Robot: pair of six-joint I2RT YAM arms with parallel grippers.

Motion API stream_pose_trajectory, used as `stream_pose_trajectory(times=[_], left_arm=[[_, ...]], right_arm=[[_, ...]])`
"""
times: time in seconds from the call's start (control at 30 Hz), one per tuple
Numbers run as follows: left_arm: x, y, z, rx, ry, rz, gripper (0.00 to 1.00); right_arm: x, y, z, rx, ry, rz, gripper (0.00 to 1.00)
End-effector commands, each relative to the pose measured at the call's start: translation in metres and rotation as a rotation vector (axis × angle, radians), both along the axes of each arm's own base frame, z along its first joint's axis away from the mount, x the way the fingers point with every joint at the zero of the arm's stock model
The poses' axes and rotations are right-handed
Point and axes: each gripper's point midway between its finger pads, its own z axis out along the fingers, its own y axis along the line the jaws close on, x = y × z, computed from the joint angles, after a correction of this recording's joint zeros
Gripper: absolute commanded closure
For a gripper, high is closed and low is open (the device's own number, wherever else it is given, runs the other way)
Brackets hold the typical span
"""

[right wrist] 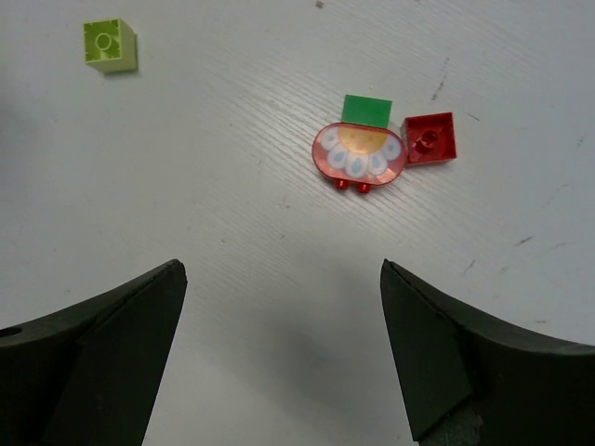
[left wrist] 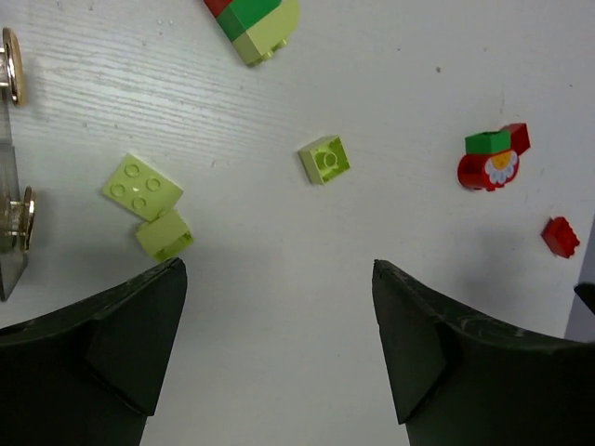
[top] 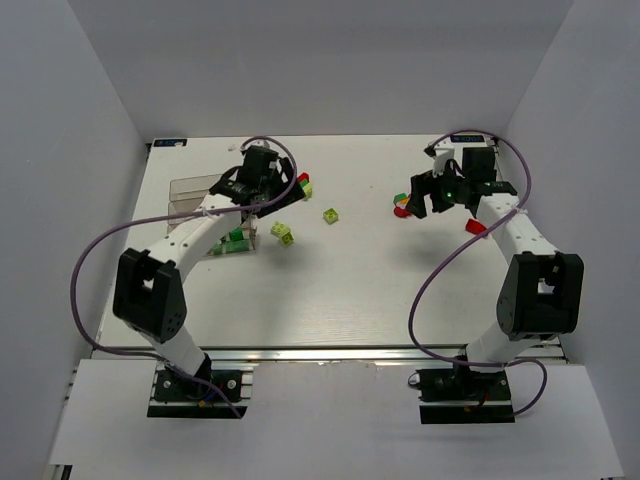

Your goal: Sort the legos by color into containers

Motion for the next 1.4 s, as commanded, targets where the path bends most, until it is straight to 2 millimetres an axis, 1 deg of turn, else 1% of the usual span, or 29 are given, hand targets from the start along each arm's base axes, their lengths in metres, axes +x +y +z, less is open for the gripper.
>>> stream_pose_trajectory(times=[0.0, 0.03, 0.07, 0.1, 0.17, 0.2, 0.23, 0.27, 0.3, 0.33, 0.37, 0.4, 0.43, 0.5, 0.53, 0.57, 0.6, 0.63, 0.67, 0.77, 0.83, 0.93, 1.03, 1.2, 1.37], left_arm=[[0.01, 0.005, -0.006, 0.069, 0.051, 0.04, 0.1], [0.013, 0.005, -0.009, 0.079, 0.062, 0.044, 0.11], [0.019, 0.003, -0.005, 0.08, 0.063, 0.051, 0.11], [0.025, 0.001, -0.02, 0.1, 0.09, 0.056, 0.12], [0.034, -0.003, -0.023, 0.106, 0.1, 0.053, 0.13], [0.043, -0.009, -0.013, 0.094, 0.077, 0.052, 0.13], [0.048, -0.011, -0.02, 0.101, 0.087, 0.055, 0.14], [0.053, -0.013, -0.016, 0.092, 0.074, 0.056, 0.14], [0.057, -0.016, -0.012, 0.081, 0.06, 0.057, 0.14], [0.058, -0.018, -0.009, 0.071, 0.052, 0.057, 0.14], [0.06, -0.019, -0.006, 0.062, 0.041, 0.056, 0.14], [0.058, -0.019, -0.007, 0.062, 0.041, 0.056, 0.14], [0.057, -0.017, -0.001, 0.057, 0.028, 0.058, 0.14], [0.054, -0.015, 0.004, 0.05, 0.01, 0.061, 0.14], [0.048, -0.012, -0.003, 0.056, 0.02, 0.062, 0.14], [0.045, -0.011, 0.007, 0.044, -0.003, 0.064, 0.14], [0.042, -0.009, 0.008, 0.041, -0.004, 0.067, 0.14], [0.037, -0.006, 0.003, 0.045, 0.005, 0.073, 0.14], [0.034, -0.004, 0.011, 0.035, -0.012, 0.076, 0.13], [0.026, 0.001, 0.018, 0.019, -0.03, 0.089, 0.12], [0.024, 0.003, 0.023, 0.015, -0.044, 0.095, 0.12], [0.02, 0.007, 0.03, 0.02, -0.056, 0.099, 0.11], [0.018, 0.008, 0.034, 0.018, -0.068, 0.101, 0.1], [0.018, 0.01, 0.036, 0.014, -0.077, 0.104, 0.1], [0.016, 0.012, 0.039, 0.018, -0.084, 0.105, 0.09]], right_arm=[[-0.003, 0.012, 0.019, 0.037, -0.061, 0.054, 0.11], [-0.003, 0.014, 0.019, 0.042, -0.07, 0.063, 0.11], [-0.004, 0.015, 0.02, 0.043, -0.078, 0.073, 0.11], [-0.004, 0.018, 0.021, 0.052, -0.085, 0.092, 0.11], [-0.002, 0.019, 0.023, 0.051, -0.106, 0.108, 0.11], [0.0, 0.019, 0.022, 0.049, -0.112, 0.106, 0.11], [0.003, 0.019, 0.021, 0.043, -0.118, 0.102, 0.11], [0.013, 0.018, 0.019, 0.039, -0.127, 0.086, 0.12], [0.023, 0.009, 0.013, 0.003, -0.121, 0.035, 0.12], [0.03, 0.008, 0.009, -0.016, -0.108, 0.005, 0.12], [0.042, 0.008, -0.001, -0.026, -0.049, -0.03, 0.12], [0.049, 0.005, -0.008, -0.052, -0.017, -0.063, 0.11], [0.055, 0.007, -0.026, -0.058, 0.033, -0.068, 0.11], [0.067, 0.01, -0.025, -0.062, 0.021, -0.081, 0.11], [0.07, 0.015, -0.027, -0.069, 0.016, -0.073, 0.11], [0.074, 0.017, -0.035, -0.082, 0.026, -0.076, 0.11], [0.079, 0.017, -0.033, -0.093, 0.025, -0.094, 0.11], [0.08, 0.021, -0.044, -0.109, 0.051, -0.101, 0.12], [0.081, 0.022, -0.049, -0.125, 0.069, -0.112, 0.12], [0.077, 0.022, -0.062, -0.156, 0.126, -0.142, 0.12], [0.071, 0.022, -0.07, -0.17, 0.143, -0.146, 0.12], [0.068, 0.017, -0.078, -0.208, 0.157, -0.17, 0.12], [0.067, 0.013, -0.081, -0.223, 0.168, -0.189, 0.12], [0.064, 0.01, -0.083, -0.24, 0.182, -0.208, 0.12], [0.061, 0.012, -0.098, -0.244, 0.22, -0.21, 0.12]])
